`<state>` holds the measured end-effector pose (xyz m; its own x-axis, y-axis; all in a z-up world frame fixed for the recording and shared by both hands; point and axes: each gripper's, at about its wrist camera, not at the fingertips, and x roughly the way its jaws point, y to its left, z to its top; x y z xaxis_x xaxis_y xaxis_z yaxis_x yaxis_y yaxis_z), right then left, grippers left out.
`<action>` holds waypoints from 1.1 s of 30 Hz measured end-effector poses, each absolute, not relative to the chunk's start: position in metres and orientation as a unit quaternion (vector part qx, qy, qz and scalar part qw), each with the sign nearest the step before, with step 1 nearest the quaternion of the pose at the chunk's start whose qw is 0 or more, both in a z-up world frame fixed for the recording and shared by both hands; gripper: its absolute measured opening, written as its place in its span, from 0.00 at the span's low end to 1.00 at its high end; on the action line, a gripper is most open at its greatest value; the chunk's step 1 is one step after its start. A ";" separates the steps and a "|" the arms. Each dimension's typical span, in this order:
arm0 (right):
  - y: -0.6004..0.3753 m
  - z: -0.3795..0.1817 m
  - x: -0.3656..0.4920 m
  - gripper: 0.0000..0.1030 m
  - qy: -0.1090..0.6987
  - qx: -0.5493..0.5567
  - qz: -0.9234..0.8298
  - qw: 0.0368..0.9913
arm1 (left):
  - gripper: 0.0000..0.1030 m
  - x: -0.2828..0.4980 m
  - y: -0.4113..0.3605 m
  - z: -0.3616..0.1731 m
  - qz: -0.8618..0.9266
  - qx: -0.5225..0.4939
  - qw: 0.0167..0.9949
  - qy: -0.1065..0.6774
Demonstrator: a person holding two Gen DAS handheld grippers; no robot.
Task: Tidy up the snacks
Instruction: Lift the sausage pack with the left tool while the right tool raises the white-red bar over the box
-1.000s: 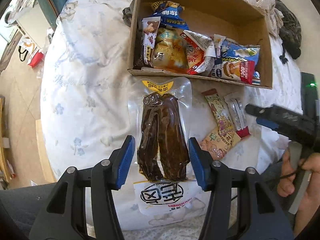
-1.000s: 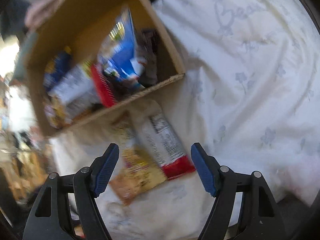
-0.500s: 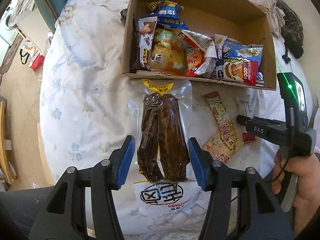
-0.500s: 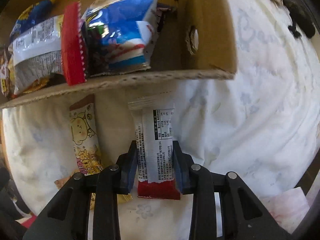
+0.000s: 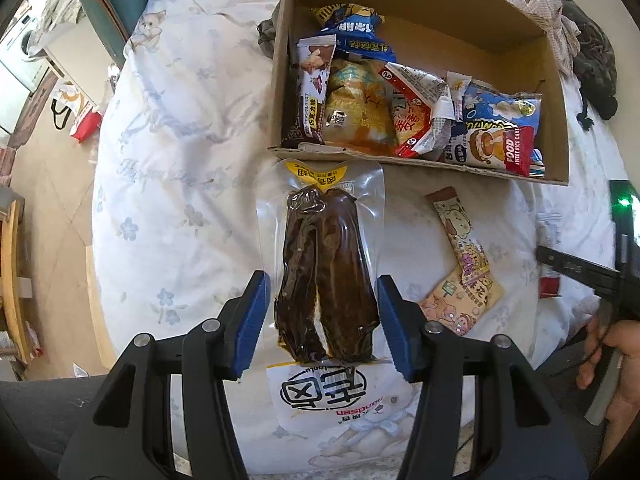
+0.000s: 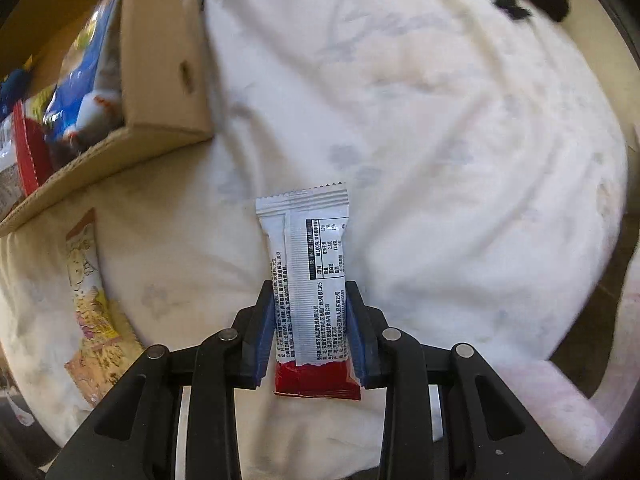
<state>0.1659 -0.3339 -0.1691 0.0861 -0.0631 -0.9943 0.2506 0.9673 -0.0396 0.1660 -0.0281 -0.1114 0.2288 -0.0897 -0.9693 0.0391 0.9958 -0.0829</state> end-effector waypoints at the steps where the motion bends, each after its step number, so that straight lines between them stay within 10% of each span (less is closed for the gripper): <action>1: -0.334 -0.165 0.163 0.33 0.663 0.080 -0.105 0.737 | 0.49 0.165 -0.028 -0.111 -0.040 -0.019 0.785 0.618; 14: -0.313 -0.056 0.115 0.33 0.487 0.171 0.024 0.856 | 0.49 0.151 -0.011 -0.072 -0.002 -0.011 0.846 0.532; 17: -0.308 -0.041 0.120 0.33 0.453 0.190 0.043 0.870 | 0.25 0.148 -0.003 -0.058 0.014 -0.012 0.863 0.505; 24: -0.292 -0.025 0.138 0.33 0.438 0.207 0.080 0.871 | 0.15 0.155 0.000 -0.029 -0.004 -0.027 0.879 0.477; 26: -0.292 -0.028 0.143 0.33 0.440 0.210 0.083 0.869 | 0.17 0.160 -0.001 -0.043 -0.021 -0.037 0.866 0.499; 29: -0.293 -0.034 0.142 0.33 0.446 0.217 0.086 0.864 | 0.56 0.171 -0.006 -0.084 -0.009 -0.057 0.818 0.572; 33: -0.293 -0.040 0.145 0.33 0.455 0.231 0.085 0.856 | 0.58 0.185 -0.019 -0.151 0.027 -0.109 0.748 0.654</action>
<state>0.1454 -0.2929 -0.0396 0.5724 0.3550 -0.7391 0.0647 0.8791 0.4723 0.1850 -0.0186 -0.1510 0.1431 -0.1034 -0.9843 -0.1828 0.9747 -0.1290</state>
